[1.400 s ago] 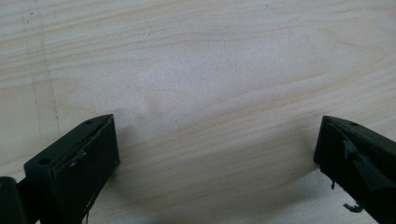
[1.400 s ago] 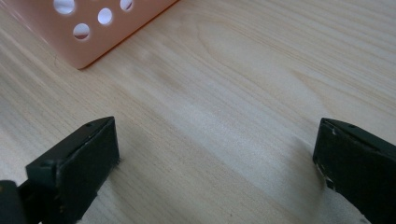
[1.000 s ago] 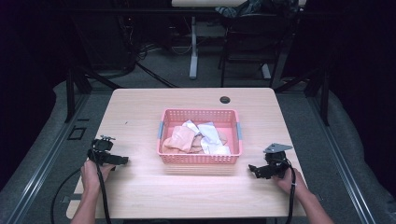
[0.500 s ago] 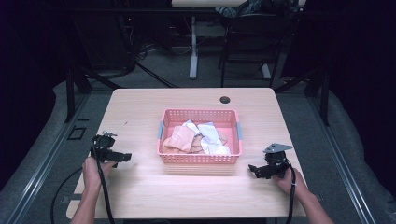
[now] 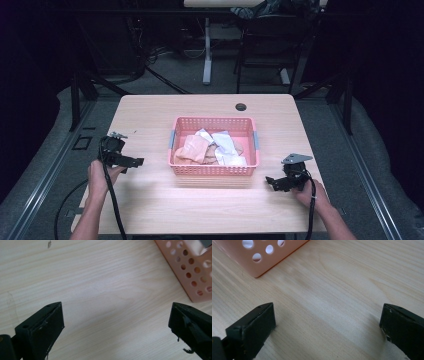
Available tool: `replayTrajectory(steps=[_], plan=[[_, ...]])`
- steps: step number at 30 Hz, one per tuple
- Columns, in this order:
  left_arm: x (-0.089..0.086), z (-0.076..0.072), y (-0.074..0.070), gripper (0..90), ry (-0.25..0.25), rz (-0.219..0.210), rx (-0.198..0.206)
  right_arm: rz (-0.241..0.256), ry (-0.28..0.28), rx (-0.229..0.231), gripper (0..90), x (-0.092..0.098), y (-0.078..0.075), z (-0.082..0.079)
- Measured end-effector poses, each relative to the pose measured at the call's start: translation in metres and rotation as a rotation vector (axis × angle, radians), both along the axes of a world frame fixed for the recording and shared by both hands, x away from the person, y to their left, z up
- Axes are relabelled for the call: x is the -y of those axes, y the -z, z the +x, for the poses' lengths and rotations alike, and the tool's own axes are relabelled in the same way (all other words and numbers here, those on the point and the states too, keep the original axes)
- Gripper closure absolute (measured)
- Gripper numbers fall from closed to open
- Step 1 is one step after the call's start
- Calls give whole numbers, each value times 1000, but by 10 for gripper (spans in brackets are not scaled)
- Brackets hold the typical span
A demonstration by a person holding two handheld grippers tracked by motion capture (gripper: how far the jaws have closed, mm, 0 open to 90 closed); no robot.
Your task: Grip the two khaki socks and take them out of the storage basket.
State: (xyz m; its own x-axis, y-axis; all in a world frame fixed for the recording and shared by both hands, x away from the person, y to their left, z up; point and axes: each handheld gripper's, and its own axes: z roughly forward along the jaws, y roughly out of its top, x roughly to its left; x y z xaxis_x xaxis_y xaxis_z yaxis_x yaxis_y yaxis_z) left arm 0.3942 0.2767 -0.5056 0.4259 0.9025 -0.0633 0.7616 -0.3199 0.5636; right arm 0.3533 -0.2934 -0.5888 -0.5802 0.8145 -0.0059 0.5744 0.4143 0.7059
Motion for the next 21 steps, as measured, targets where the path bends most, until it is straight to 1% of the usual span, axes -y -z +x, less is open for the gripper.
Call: replayTrajectory(steps=[3, 4, 5, 6, 9, 10, 11, 13, 15, 16, 17, 19, 21], plan=[[7, 2, -9, 0, 29, 9, 9, 4, -4, -4, 0, -1, 0, 0], [7, 2, -9, 0, 29, 9, 9, 4, -4, -4, 0, -1, 0, 0], [13, 4, -15, 0, 40, 3, 12, 5, -6, -4, 0, -1, 0, 0], [13, 4, -15, 0, 40, 3, 12, 5, -6, -4, 0, -1, 0, 0], [21, 7, -22, 0, 54, 4, 20, -2, -9, 1, 0, 0, 0, -1], [24, 8, -25, 0, 67, 10, 21, 7, -6, 6, 0, 0, 1, -1], [29, 10, -28, 0, 77, 12, 31, 8, -7, 4, 0, 0, 1, -1], [31, 12, -30, 0, 83, 13, 33, 8, -7, 4, 0, 0, 1, -1], [38, 14, -37, 0, 99, 19, 38, 7, -8, 4, 0, 0, 1, -1], [40, 15, -39, 0, 106, 17, 39, 0, -14, 0, 0, 1, 0, -1], [42, 16, -41, 0, 108, 17, 43, 9, -15, 0, 0, 1, 1, -1], [47, 17, -46, 0, 123, 24, 53, 9, -17, 2, 0, 1, 1, -1], [50, 18, -49, 0, 126, 22, 69, 9, -17, 2, 0, 1, 1, -1]])
